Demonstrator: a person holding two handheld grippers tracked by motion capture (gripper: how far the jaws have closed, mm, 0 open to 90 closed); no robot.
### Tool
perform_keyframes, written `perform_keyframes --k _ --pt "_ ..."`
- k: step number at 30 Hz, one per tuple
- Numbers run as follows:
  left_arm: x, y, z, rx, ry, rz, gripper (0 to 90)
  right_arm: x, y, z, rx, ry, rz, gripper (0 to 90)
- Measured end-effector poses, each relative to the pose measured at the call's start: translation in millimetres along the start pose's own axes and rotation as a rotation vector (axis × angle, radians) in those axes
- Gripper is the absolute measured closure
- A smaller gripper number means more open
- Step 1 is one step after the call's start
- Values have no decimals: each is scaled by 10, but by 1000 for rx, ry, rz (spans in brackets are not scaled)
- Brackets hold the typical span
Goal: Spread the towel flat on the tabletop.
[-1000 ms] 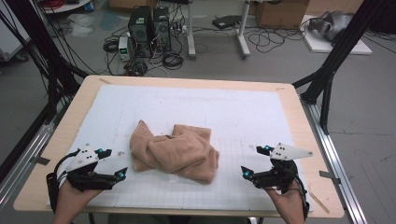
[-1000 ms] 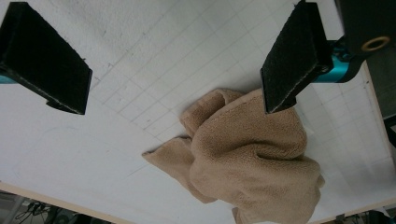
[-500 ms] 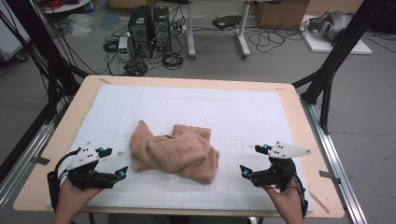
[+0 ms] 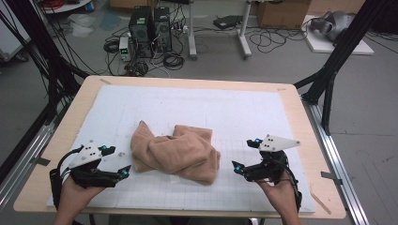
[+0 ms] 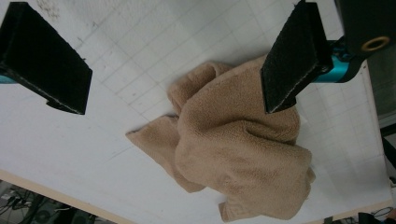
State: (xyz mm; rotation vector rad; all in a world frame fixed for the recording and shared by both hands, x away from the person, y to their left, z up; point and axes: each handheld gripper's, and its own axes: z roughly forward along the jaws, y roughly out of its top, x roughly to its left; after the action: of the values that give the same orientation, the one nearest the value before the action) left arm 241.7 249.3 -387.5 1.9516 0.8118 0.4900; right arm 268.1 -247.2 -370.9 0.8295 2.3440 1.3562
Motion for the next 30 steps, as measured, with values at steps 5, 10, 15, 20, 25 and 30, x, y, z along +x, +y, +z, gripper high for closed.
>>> perform_keyframes --k 5,10,15,20,25,30 --pt "-1 78 79 3 -16 13 144 7 75 130 17 20 -17 81" --pt "17 162 194 5 -39 14 155 12 200 320 33 50 -39 81" --pt "56 230 299 -5 -46 3 176 3 297 479 49 61 -57 81" --pt "85 287 409 5 -54 9 216 6 346 628 58 77 -87 156" --pt "110 300 578 44 -54 29 276 -17 353 807 74 111 -81 235" --pt "139 266 747 96 -72 30 346 -58 301 984 121 145 -82 351"
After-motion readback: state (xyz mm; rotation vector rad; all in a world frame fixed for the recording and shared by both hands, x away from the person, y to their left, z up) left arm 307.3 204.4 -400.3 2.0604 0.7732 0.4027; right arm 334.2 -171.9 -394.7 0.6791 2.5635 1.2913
